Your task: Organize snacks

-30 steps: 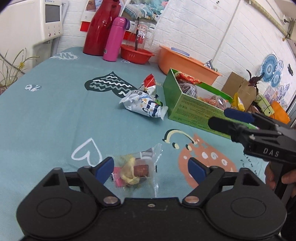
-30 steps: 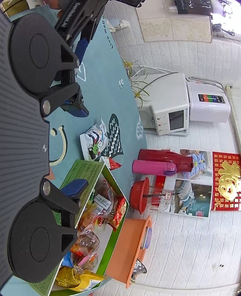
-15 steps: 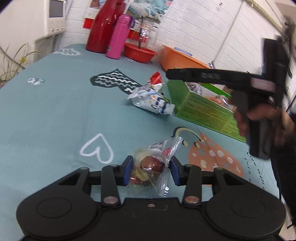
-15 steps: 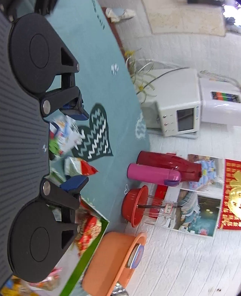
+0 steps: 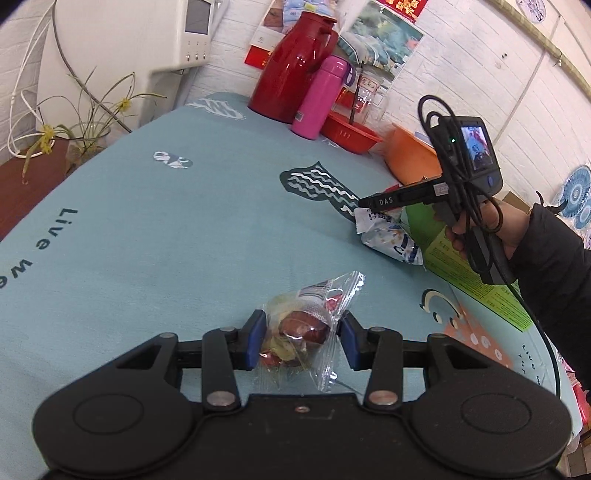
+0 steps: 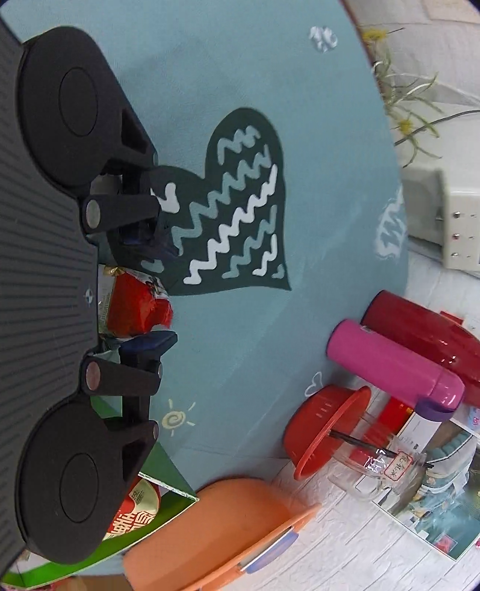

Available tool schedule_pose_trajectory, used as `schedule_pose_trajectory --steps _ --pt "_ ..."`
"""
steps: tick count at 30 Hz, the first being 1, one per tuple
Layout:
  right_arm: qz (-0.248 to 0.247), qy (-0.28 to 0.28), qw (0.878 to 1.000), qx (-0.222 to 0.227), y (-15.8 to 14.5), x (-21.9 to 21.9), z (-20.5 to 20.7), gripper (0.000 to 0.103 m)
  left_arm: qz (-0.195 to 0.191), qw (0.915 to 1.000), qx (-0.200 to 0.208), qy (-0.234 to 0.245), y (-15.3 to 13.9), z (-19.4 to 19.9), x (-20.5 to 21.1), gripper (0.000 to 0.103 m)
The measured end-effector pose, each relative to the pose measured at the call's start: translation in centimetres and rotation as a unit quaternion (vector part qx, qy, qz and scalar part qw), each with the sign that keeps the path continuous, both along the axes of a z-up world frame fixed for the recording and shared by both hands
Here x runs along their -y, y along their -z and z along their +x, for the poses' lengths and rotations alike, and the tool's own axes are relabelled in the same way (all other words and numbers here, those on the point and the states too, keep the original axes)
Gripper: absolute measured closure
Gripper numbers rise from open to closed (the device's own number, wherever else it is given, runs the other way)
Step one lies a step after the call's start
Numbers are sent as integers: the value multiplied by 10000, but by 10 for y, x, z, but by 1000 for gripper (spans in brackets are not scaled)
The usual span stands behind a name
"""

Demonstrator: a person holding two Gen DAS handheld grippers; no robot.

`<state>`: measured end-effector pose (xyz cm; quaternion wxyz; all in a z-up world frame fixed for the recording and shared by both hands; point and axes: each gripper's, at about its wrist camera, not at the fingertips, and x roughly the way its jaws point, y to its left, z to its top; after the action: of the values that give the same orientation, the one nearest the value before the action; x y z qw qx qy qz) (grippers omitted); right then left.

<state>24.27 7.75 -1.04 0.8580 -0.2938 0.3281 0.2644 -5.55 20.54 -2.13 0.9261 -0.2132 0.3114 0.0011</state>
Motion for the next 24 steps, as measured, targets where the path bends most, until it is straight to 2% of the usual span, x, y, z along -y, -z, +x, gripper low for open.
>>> schedule_pose_trajectory --steps 2,3,4,5,6,13,16,24 --pt "-22 90 10000 -36 -2 -1 3 28 -41 10000 12 -20 1 -1 -3 41" --pt "-48 68 10000 -48 -2 -1 2 35 -71 10000 13 -30 2 -1 -4 41" --pt "-75 28 9999 -65 -2 -2 1 48 -95 9999 11 -30 3 -2 -5 41" --pt "-109 -7 9999 -44 -2 -2 -1 64 -105 9999 11 -26 4 -2 -4 41" --pt "-121 -65 9999 -40 0 -3 -3 70 -110 9999 15 -9 4 -2 -3 41" --pt "194 -86 9997 127 -3 2 -11 83 -101 9999 27 32 4 -4 -2 41" --pt "320 -129 9993 126 -7 5 -17 94 -118 9999 30 0 5 -6 -2 41" --pt "637 -335 9973 130 -16 11 -34 99 -127 9999 3 5 3 -5 3 41"
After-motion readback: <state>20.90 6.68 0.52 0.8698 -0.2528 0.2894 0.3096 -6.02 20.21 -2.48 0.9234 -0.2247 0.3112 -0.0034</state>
